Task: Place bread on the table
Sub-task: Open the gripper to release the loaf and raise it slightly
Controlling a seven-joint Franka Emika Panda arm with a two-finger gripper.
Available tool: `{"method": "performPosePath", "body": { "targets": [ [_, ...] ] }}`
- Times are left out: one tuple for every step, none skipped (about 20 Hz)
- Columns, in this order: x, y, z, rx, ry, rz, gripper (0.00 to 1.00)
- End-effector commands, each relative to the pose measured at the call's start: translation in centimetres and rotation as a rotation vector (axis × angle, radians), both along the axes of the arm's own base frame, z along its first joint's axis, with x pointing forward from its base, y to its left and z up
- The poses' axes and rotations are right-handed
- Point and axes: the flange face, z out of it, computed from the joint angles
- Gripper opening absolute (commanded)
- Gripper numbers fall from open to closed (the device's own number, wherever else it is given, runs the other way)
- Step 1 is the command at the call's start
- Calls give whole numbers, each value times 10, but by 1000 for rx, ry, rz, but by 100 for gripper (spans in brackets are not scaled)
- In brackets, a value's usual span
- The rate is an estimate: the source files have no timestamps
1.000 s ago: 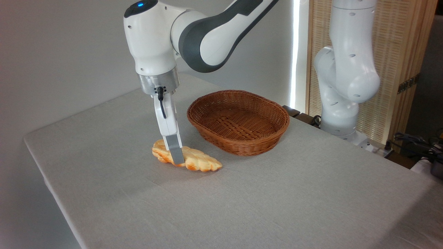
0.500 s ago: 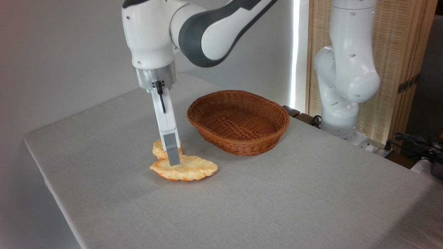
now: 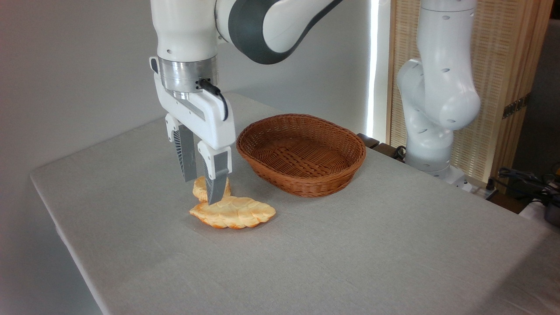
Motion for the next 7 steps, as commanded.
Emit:
{"method": "performPosePath", "body": {
  "targets": [
    [-1,20,0,-1,39,62,100],
    [1,34,1,-2,38,86,100],
    [1,37,2,-3,35,91,100],
    [1,37,2,-3,37,94,100],
    [1,37,2,-3,38,94,100],
    [1,38,1,-3,42,100,100],
    [1,39,2,-6,42,115,100]
  ]
}}
